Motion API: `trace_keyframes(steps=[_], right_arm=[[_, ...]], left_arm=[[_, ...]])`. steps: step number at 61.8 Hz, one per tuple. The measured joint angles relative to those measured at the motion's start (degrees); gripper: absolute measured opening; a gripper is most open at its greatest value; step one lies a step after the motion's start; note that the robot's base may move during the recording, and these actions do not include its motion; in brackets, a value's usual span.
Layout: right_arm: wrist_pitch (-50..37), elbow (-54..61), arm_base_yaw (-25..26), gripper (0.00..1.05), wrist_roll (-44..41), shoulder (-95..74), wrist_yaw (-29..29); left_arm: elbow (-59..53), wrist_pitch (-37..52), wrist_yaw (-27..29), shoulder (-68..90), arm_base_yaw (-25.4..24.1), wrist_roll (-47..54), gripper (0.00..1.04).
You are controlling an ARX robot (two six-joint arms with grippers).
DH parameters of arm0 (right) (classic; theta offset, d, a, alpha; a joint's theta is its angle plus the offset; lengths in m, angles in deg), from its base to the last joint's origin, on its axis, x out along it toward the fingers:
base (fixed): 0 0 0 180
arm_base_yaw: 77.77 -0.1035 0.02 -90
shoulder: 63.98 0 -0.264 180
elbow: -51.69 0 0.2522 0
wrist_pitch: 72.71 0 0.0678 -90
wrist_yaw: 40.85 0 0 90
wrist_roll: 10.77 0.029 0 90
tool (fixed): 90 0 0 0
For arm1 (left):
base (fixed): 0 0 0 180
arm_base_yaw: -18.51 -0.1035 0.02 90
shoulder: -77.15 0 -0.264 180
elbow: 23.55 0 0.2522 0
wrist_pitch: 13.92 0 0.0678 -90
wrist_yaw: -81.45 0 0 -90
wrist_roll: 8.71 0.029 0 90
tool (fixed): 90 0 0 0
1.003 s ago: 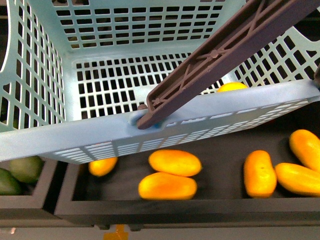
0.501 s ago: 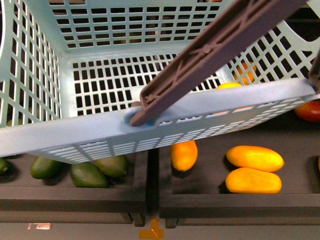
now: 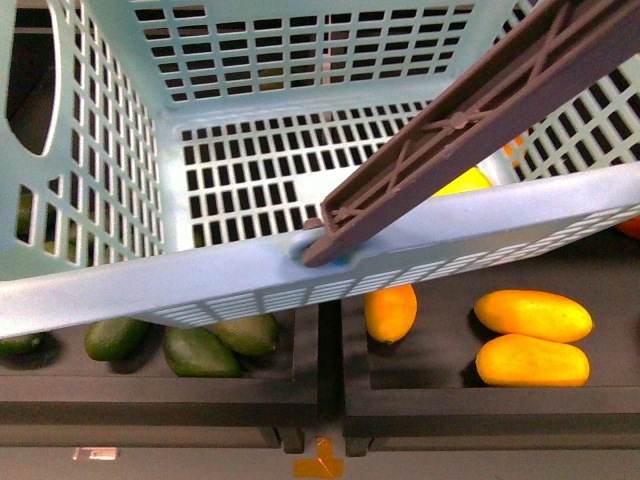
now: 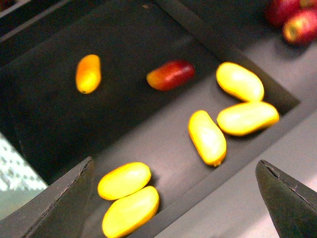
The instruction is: Pick lemon and mango into basket
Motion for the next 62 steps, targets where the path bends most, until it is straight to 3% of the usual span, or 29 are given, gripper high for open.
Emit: trace_keyframes(steps=[9, 17, 28, 44, 62], right_arm=[[-4.79, -6.93, 8.85, 0.96, 8.35, -13.25, -3.19], [-5.4, -12.76, 12.26, 0.96, 14.93, -25.27, -3.5], [-7.23, -18.21, 10.43, 0.96, 22.93, -41.09, -3.43], [-13.14, -19.89, 7.3, 0.96, 39.69, -55.01, -13.64], [-16.68, -21.66, 2.84, 0.96, 52.37, -66.42, -16.33]], left_arm=[[-0.04, -0.02, 0.85, 0.0, -0.07, -0.17, 0.05], [-0.04, -0.02, 1.09, 0.0, -0.31, 0.07, 0.05], [-0.04, -0.02, 0.22, 0.0, -0.24, 0.0, 0.05], [-0.04, -0.02, 0.68, 0.0, -0.17, -0.09, 0.05], [-0.04, 0.0, 0.46, 0.0, -0.17, -0.07, 0.05]])
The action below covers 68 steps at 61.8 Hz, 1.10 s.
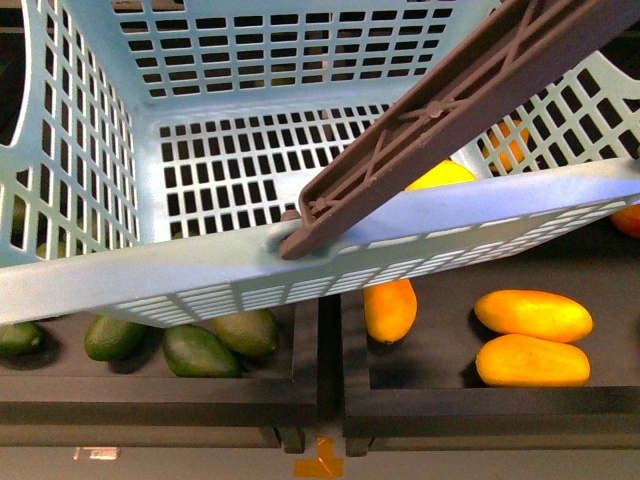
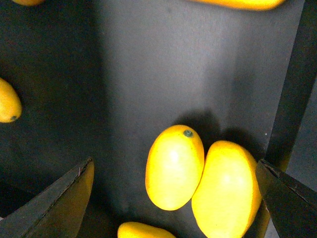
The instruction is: Pick lemon and mango into basket
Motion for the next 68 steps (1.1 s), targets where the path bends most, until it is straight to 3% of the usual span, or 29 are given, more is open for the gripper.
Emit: trace_keyframes(steps=[24, 68], right_arm=[[-0.68, -4.76, -3.87, 0.96, 4.17, -6.56, -0.9], [0.59, -10.67, -5.99, 0.96, 6.78, -13.05, -1.46]], left_arm=[[0.0, -0.02, 0.15, 0.0, 0.0, -0.02, 0.05], [0.0, 0.0, 0.0, 0.0, 0.0, -0.02, 0.05]])
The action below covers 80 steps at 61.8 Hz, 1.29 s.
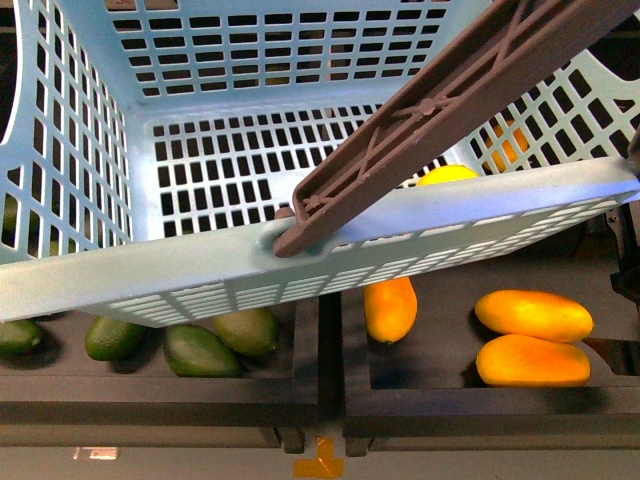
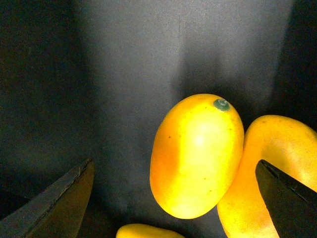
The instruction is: Pick lemon and mango into basket
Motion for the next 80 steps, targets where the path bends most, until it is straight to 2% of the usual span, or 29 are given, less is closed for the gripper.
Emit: trace_keyframes(steps=[67, 74, 80], right_arm=[[4.13, -11.72, -1.38, 0.96, 1.07, -11.23, -1.29], [4.2, -12.13, -1.38, 0.84, 0.98, -11.8, -1.31], [4.04, -12.04, -1.38, 0.69, 0.77, -12.09, -1.31]], left_arm=[[0.0, -0.02, 0.04, 0.0, 0.0, 0.0, 0.05], [0.0, -0.02, 0.02, 0.0, 0.0, 0.0, 0.05], [0.0, 0.0, 0.04, 0.0, 0.0, 0.0, 0.05]])
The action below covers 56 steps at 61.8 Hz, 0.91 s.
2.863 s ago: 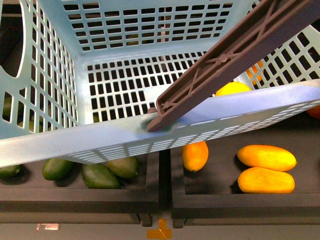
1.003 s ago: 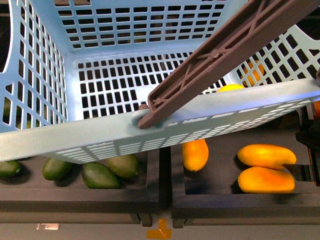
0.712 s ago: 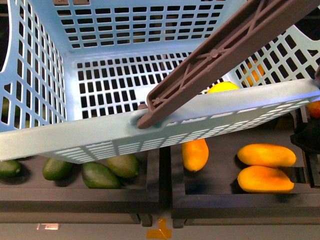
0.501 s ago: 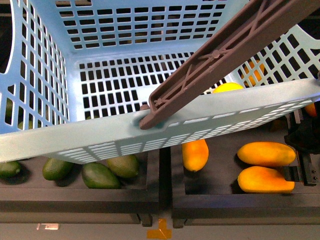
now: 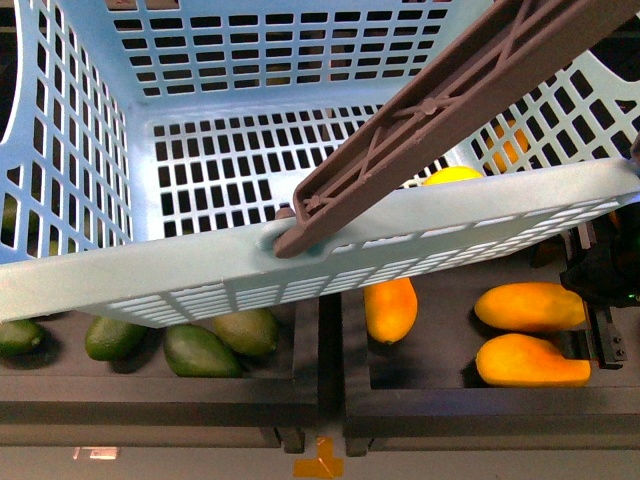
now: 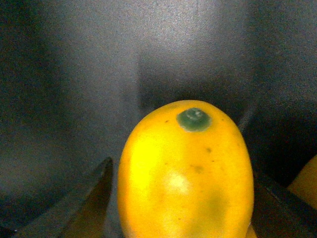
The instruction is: Pick lemon and mango into basket
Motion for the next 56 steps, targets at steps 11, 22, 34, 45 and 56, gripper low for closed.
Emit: trace_keyframes(steps=[11, 22, 34, 45, 56], right_arm=[[-1.4, 1.33, 0.28, 0.57, -0.61, 0.28, 0.0], [-2.97, 4.98, 1.55, 0.56, -1.51, 2.56, 0.13], [-9.29, 15.1, 6.97, 0.56, -3.23, 14.43, 0.28], [-12.79, 25.49, 11.96, 0.56, -6.49, 28.22, 0.7], [-8.13, 32.98, 16.33, 0.56, -12.24, 48.72, 0.9]], left_arm=[[0.0, -0.02, -0.04, 0.0, 0.0, 0.0, 0.05], [0.0, -0.02, 0.02, 0.0, 0.0, 0.0, 0.05], [0.0, -0.02, 0.0, 0.0, 0.0, 0.0, 0.05], [0.0, -0.02, -0.02, 0.0, 0.0, 0.0, 0.05], [0.0, -0.02, -0.02, 0.0, 0.0, 0.0, 0.05]])
